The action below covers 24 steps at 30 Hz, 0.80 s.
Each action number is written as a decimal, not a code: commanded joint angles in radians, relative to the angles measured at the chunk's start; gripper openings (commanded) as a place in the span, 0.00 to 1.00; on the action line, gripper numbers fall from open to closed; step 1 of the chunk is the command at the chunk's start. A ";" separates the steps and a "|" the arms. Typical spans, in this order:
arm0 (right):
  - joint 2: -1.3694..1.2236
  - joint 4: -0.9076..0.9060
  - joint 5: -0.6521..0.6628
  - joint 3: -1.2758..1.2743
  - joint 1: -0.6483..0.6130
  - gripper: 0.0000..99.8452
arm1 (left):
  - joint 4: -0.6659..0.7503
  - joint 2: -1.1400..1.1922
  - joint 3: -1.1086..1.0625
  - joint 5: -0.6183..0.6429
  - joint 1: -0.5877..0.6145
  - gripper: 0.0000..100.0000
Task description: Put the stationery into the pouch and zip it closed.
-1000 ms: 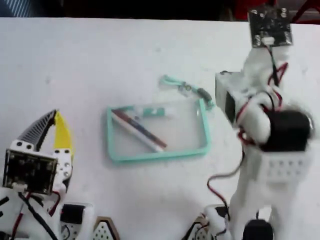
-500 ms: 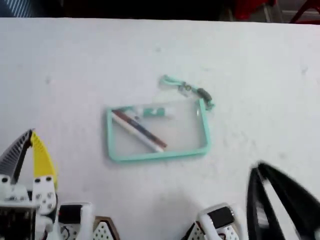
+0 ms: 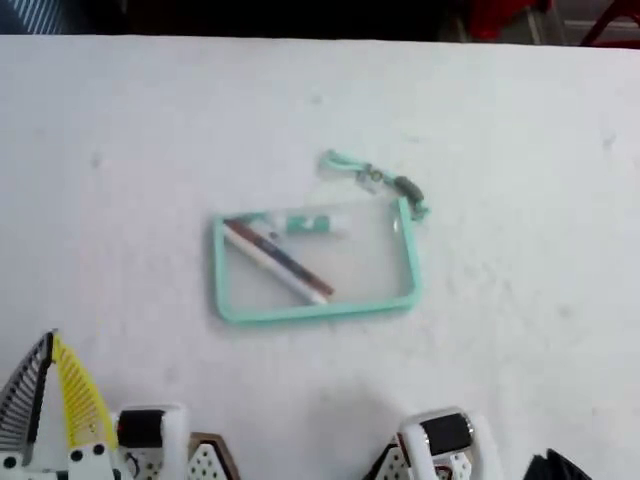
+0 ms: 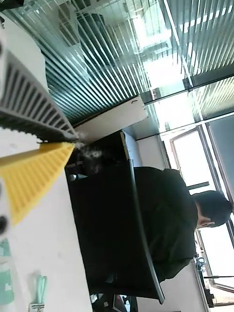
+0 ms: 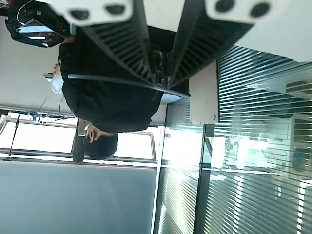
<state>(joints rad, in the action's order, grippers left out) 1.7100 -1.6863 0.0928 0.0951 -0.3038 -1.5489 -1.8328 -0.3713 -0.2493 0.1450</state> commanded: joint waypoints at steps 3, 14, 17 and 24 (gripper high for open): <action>0.093 0.045 0.015 -0.141 0.012 0.02 | 0.026 0.007 -0.057 0.000 0.004 0.02; 0.097 0.051 0.018 -0.161 0.134 0.02 | 0.034 0.007 -0.074 0.072 0.004 0.02; 0.097 0.051 -0.026 -0.164 0.277 0.02 | 0.077 0.007 -0.161 0.069 0.004 0.02; 0.093 0.058 0.009 -0.242 0.085 0.02 | 0.305 0.007 -0.572 0.051 0.004 0.02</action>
<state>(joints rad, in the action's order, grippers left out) 1.8021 -1.6586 0.0683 -0.0875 -0.1534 -1.3894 -1.8328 -0.7119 -0.1926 0.1465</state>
